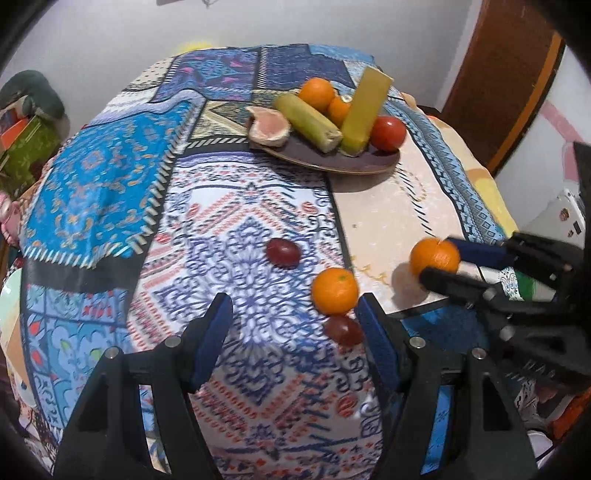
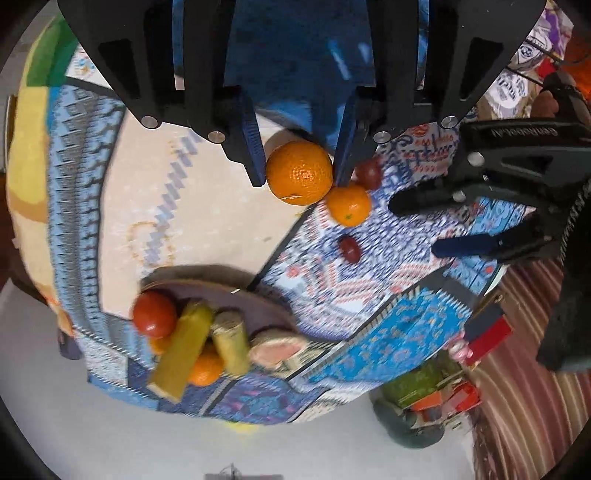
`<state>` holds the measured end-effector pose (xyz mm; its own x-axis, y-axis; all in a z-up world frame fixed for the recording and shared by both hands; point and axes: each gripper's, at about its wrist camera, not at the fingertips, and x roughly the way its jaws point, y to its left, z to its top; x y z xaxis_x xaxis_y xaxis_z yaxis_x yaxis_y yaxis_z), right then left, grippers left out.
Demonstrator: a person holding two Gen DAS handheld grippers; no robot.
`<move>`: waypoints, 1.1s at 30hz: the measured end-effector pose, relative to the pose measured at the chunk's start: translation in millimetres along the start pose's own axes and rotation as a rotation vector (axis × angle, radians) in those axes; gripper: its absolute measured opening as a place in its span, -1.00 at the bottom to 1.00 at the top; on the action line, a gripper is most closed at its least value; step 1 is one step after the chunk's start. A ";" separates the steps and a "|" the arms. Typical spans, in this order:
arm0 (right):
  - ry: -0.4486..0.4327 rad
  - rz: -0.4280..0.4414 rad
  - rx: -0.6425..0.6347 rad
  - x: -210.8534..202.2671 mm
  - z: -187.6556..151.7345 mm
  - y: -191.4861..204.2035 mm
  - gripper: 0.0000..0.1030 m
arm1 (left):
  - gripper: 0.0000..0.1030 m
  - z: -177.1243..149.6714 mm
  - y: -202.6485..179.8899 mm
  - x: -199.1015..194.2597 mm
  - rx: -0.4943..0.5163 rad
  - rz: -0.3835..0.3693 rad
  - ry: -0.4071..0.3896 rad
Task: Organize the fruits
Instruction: 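Grasp a small mandarin with the right tool while the left grasps another mandarin, then set the mandarin on the plate with the left tool while the right sets its mandarin there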
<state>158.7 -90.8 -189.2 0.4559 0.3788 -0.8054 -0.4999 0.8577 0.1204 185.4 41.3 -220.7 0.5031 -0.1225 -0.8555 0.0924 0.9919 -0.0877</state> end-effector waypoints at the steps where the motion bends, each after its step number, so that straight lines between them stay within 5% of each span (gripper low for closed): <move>1: -0.007 -0.009 0.008 -3.1 0.3 -4.1 -0.33 | 0.36 0.6 -2.4 3.0 0.004 -0.007 0.006; 11: -0.033 -0.048 0.073 -14.8 0.3 -38.3 -0.33 | -0.33 4.1 -20.8 37.6 0.041 -0.045 0.087; 20: -0.035 -0.060 0.045 -11.9 6.7 -40.1 -0.33 | -0.34 12.4 -22.3 22.6 0.075 -0.028 0.031; 33: -0.087 -0.086 0.008 -5.1 41.1 -40.6 -0.33 | -0.34 70.1 1.0 -4.5 -0.003 -0.018 -0.113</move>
<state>207.0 -113.3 -166.1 0.5594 0.3326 -0.7593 -0.4504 0.8909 0.0585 243.5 40.4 -181.2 0.5949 -0.1431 -0.7909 0.0997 0.9896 -0.1040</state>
